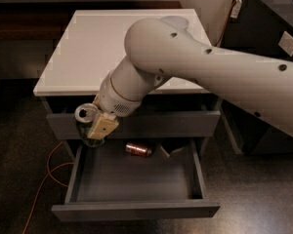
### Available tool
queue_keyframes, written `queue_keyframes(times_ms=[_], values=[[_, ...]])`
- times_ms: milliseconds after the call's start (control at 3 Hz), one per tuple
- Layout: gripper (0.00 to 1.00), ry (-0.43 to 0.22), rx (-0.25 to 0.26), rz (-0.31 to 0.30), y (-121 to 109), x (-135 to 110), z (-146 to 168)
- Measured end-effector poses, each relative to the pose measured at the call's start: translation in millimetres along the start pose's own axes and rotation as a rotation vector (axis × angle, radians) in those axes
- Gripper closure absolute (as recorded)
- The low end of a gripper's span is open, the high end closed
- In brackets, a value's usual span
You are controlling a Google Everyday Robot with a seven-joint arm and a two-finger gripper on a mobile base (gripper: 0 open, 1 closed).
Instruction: Pick green can from middle drawer and place on counter
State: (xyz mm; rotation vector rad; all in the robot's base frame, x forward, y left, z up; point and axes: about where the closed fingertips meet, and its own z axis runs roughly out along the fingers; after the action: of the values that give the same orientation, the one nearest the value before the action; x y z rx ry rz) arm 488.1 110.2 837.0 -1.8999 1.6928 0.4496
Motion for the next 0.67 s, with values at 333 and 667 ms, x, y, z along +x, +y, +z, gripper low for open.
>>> queue_keyframes(times_ms=[333,667], values=[[1.0,-0.017,0.005,0.026,-18.3,-5.4,-26.6],[1.0,-0.026,-0.006,0.082,-54.2,-10.8,-53.4]])
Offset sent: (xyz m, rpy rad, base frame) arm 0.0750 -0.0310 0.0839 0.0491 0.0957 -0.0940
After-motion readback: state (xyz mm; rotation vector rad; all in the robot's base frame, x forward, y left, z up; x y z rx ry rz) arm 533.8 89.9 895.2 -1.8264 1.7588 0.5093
